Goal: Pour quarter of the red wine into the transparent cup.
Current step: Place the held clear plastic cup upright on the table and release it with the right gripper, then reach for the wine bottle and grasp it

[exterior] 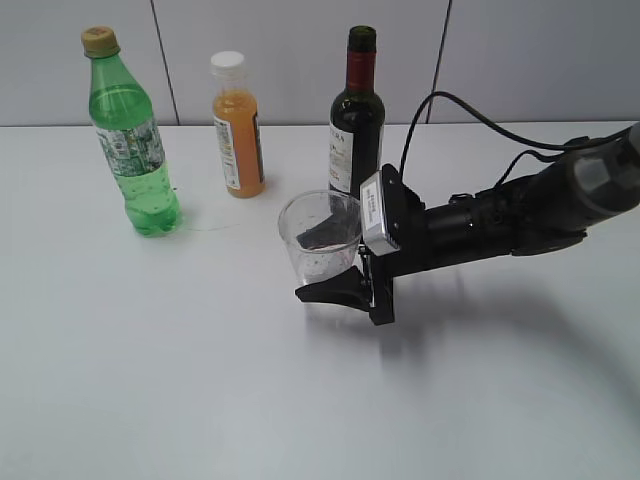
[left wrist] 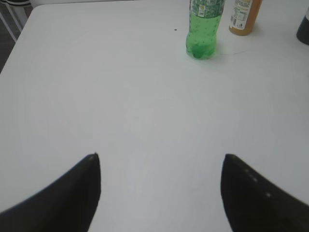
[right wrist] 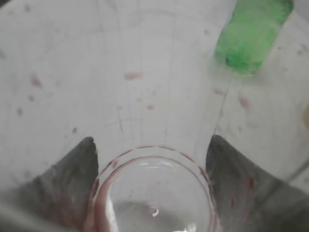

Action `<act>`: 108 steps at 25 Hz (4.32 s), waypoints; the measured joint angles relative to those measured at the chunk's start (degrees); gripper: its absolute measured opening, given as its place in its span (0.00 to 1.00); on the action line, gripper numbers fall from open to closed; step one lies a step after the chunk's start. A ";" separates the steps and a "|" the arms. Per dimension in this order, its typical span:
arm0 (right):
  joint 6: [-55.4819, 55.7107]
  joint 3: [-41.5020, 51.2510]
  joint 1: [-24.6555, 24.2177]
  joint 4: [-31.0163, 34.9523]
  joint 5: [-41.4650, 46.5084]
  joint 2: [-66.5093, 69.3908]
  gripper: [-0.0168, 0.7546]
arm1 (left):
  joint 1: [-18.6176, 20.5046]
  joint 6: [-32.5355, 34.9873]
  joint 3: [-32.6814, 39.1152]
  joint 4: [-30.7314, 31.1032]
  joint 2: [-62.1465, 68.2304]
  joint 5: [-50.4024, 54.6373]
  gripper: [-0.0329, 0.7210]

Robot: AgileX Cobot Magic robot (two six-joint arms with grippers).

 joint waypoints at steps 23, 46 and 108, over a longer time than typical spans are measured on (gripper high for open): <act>2.35 -0.06 -1.26 -3.78 1.14 3.65 0.89 | 0.00 0.00 0.00 0.00 0.00 0.00 0.82; 1.63 16.83 -13.24 5.96 14.49 -23.46 0.86 | 0.00 0.00 0.00 0.00 0.00 0.00 0.82; -28.23 35.48 -14.68 84.76 122.26 -105.05 0.79 | 0.00 0.00 0.00 0.00 0.00 0.00 0.82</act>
